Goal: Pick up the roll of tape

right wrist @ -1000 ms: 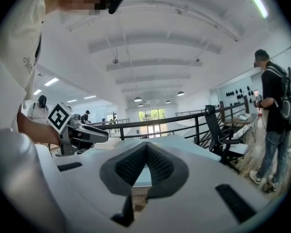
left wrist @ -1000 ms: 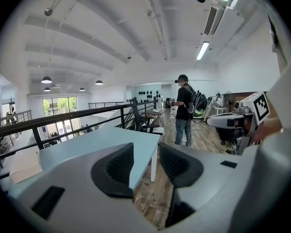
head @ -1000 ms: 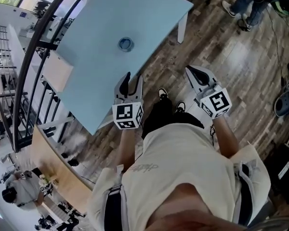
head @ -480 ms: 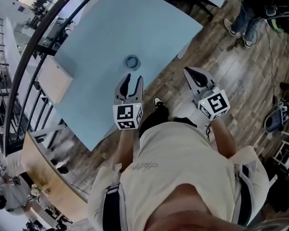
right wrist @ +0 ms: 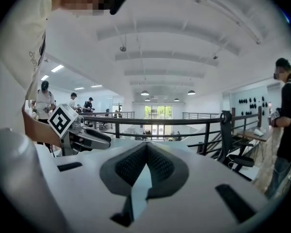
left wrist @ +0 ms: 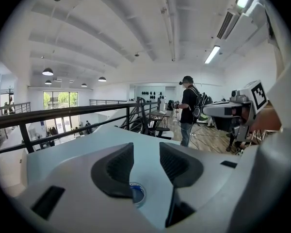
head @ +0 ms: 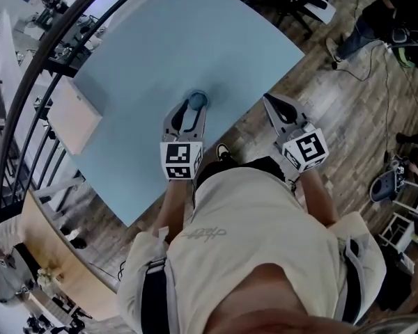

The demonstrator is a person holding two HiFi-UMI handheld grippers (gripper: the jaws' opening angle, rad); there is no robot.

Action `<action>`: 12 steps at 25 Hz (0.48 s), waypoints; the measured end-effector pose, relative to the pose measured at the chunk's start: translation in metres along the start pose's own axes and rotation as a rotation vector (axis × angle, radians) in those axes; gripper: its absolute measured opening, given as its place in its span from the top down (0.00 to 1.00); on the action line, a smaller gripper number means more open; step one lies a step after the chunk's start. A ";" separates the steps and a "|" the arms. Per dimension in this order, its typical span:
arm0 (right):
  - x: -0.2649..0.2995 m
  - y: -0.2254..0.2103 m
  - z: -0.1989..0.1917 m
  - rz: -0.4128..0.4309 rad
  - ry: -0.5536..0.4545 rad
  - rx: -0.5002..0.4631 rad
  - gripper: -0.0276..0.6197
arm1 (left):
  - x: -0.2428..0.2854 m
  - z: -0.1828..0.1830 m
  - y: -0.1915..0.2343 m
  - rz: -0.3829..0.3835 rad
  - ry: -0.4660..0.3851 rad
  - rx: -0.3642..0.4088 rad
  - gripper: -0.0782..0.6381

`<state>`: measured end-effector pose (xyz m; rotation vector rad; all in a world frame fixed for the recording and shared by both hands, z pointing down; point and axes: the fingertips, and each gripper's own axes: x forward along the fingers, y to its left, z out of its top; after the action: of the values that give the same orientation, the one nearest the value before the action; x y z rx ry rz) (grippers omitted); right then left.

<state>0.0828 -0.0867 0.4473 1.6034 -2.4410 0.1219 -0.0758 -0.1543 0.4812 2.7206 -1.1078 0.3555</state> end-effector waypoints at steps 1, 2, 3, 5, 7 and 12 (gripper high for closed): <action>0.005 -0.001 0.000 0.004 0.004 0.000 0.95 | 0.003 -0.001 0.003 -0.001 0.006 -0.004 0.64; 0.009 -0.003 -0.001 0.009 0.009 0.003 0.95 | 0.006 -0.003 0.005 -0.002 0.012 -0.009 0.64; 0.013 -0.004 -0.002 0.017 0.016 0.004 0.95 | 0.009 -0.004 0.007 -0.001 0.019 -0.014 0.64; 0.023 -0.008 -0.006 0.034 0.029 0.004 0.95 | 0.017 -0.008 0.009 0.004 0.031 -0.023 0.64; 0.033 -0.013 -0.010 0.056 0.038 0.011 0.95 | 0.026 -0.012 0.010 0.019 0.042 -0.034 0.64; 0.060 -0.032 -0.007 0.147 0.028 0.010 0.95 | 0.040 -0.009 0.013 0.092 0.062 -0.055 0.64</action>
<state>0.0897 -0.1520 0.4667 1.4156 -2.5385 0.1786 -0.0587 -0.1874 0.5025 2.5991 -1.2095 0.4142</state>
